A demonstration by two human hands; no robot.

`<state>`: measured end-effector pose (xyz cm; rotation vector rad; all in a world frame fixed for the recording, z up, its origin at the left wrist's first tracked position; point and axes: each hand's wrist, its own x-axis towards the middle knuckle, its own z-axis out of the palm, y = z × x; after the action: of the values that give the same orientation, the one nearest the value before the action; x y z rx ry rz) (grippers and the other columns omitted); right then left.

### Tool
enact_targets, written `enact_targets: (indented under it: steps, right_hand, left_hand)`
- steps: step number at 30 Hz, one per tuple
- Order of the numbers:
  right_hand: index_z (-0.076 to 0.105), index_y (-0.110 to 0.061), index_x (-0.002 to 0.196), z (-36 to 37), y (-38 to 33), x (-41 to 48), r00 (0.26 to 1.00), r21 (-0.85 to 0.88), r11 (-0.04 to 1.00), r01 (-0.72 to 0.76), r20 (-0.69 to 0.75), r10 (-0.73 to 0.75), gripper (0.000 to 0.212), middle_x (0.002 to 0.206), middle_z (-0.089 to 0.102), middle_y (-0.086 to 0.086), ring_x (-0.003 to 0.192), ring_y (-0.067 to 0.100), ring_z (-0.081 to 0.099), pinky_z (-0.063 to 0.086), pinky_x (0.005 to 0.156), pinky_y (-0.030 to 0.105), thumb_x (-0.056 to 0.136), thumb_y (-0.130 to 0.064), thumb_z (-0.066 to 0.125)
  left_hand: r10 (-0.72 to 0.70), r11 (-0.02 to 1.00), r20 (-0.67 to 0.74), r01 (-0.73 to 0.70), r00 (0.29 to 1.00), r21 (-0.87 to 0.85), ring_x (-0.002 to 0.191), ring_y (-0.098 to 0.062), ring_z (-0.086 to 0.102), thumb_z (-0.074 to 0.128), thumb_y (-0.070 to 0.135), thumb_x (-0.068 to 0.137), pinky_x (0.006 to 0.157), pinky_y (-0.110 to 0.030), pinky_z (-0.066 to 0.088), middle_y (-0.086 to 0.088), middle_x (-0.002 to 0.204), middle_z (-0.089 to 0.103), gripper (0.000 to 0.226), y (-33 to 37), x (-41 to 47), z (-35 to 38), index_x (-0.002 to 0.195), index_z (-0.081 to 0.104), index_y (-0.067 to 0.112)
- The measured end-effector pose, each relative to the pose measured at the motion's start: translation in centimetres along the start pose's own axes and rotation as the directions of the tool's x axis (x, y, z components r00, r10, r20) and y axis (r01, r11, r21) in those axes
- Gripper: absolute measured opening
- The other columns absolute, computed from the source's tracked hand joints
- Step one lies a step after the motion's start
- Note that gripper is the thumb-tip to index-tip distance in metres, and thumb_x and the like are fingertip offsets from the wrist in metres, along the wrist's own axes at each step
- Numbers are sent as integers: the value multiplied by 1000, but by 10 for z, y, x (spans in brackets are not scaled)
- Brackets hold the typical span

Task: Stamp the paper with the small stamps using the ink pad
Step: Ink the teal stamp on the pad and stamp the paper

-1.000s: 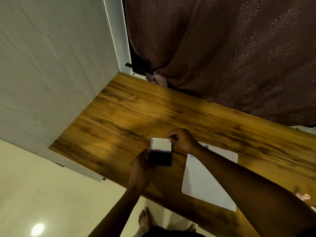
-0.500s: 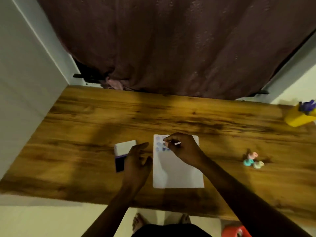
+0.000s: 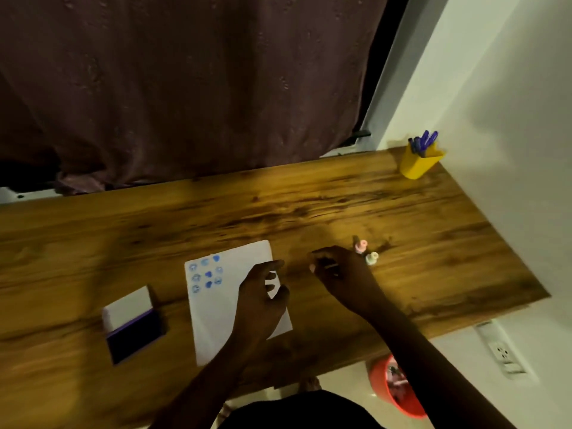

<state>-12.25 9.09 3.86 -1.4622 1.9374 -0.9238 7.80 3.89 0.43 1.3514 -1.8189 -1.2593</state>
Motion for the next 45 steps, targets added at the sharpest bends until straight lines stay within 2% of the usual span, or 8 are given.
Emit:
enact_targets:
  steps: [5,15,21,26,29,32,37,45]
  right_hand:
    - [74,-20,120,-37,37,3,996,-262,965,-29,-91,5,32,118,73,0,103,18,70,60,86,38,89,-12,70]
    - [71,-28,123,-55,70,17,1000,-658,753,-1,12,12,33,122,71,-7,111,21,57,55,84,37,90,-22,68]
    - [75,-29,109,-54,71,20,999,-702,712,36,22,-29,22,112,73,-6,105,21,57,53,83,37,92,-23,63]
    - [75,-27,116,-57,61,19,993,-382,921,-75,-108,36,25,109,75,-4,102,16,66,57,79,34,91,-30,73]
    - [79,-20,110,-57,48,18,984,-79,991,-108,-149,96,25,101,78,-6,86,0,70,54,72,15,87,-31,80]
    - [81,-18,103,-55,33,14,984,111,987,-117,-122,131,19,92,80,-6,82,5,74,58,72,27,87,-29,80]
    - [81,-22,88,-49,14,7,981,328,929,-172,-28,192,15,73,76,5,62,15,69,52,58,24,91,-35,76]
    - [82,-20,97,-35,-5,5,969,495,834,-244,105,221,14,86,79,10,79,21,75,57,71,28,89,-31,78]
  left_hand:
    - [14,1000,71,-15,997,15,122,-27,67,77,7,90,105,-43,56,-8,137,68,49,14,6,34,137,62,12]
    - [-22,994,121,9,992,104,113,-10,56,77,10,91,79,10,36,7,128,58,52,23,12,61,139,60,12]
    - [-26,995,113,15,993,96,110,-5,54,77,11,91,75,14,33,14,125,53,52,19,15,65,140,59,14]
    - [37,999,125,-42,991,33,122,-13,63,74,24,95,89,-1,43,0,145,62,53,22,20,69,145,56,24]
    - [86,996,135,-86,987,-6,133,-22,60,68,39,94,113,-36,47,-4,149,62,55,29,22,69,146,56,27]
    - [55,998,144,-49,988,-50,139,-31,55,73,23,95,121,-49,39,-13,151,58,55,31,27,69,146,56,13]
    - [69,985,81,-56,994,-161,115,9,67,76,21,93,97,-12,52,22,120,72,38,37,27,52,127,67,35]
    - [51,983,43,-43,998,-180,106,13,69,77,26,93,88,-4,50,45,100,72,31,38,19,26,107,70,53]
